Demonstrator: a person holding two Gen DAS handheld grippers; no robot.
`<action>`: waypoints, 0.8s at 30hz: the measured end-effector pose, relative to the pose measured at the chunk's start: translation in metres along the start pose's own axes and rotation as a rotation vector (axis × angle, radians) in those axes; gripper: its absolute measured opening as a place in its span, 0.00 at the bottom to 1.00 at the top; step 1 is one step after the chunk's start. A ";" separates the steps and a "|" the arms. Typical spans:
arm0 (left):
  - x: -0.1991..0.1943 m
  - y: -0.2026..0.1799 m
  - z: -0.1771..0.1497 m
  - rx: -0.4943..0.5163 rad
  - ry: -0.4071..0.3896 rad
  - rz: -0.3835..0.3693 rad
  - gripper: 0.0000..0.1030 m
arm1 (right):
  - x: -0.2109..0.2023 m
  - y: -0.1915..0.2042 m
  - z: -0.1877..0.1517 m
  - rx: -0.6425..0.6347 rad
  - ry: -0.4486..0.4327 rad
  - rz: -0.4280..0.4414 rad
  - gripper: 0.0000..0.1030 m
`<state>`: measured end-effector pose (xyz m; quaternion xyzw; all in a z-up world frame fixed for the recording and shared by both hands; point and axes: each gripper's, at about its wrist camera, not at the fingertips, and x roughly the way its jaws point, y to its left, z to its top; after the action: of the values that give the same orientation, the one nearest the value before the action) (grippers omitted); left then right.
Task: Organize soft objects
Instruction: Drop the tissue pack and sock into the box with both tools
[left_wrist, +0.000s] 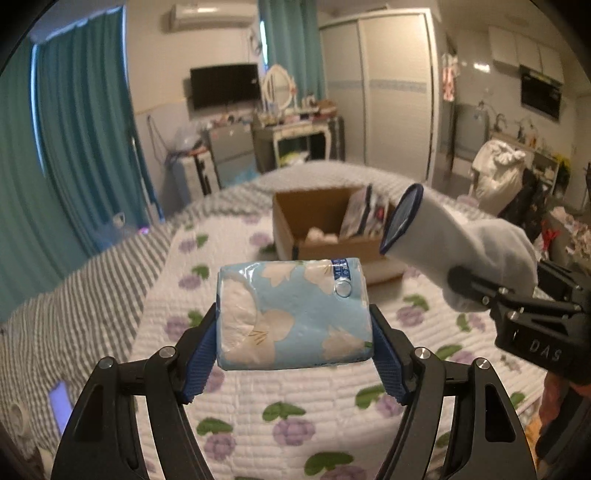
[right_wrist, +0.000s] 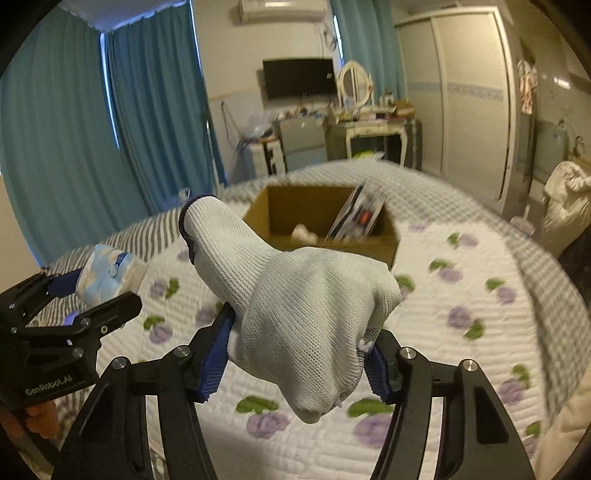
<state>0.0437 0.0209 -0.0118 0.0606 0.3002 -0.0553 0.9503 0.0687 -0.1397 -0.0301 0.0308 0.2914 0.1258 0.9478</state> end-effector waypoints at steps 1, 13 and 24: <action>-0.001 -0.001 0.007 -0.001 -0.013 0.001 0.71 | -0.004 -0.002 0.006 0.000 -0.013 -0.003 0.60; 0.050 -0.014 0.085 0.025 -0.111 -0.019 0.71 | -0.001 -0.017 0.101 -0.025 -0.144 0.014 0.60; 0.163 -0.001 0.135 -0.027 -0.078 -0.032 0.71 | 0.118 -0.046 0.162 0.002 -0.077 0.019 0.59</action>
<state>0.2520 -0.0115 0.0035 0.0408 0.2648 -0.0690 0.9610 0.2636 -0.1510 0.0336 0.0394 0.2547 0.1331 0.9570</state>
